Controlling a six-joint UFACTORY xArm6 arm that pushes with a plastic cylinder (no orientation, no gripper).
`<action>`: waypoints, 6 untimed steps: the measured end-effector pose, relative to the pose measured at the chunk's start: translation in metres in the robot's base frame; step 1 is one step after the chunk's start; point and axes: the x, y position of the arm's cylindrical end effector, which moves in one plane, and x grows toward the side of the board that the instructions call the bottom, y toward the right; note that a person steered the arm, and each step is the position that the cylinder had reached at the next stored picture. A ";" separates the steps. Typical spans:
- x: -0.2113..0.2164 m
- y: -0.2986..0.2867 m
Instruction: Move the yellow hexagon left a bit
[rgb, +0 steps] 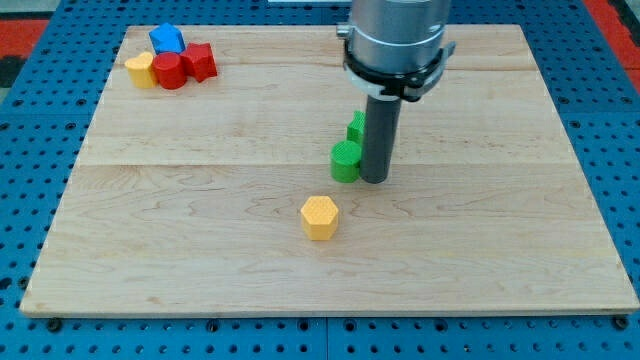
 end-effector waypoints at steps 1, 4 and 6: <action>-0.004 -0.007; 0.070 0.031; 0.074 -0.101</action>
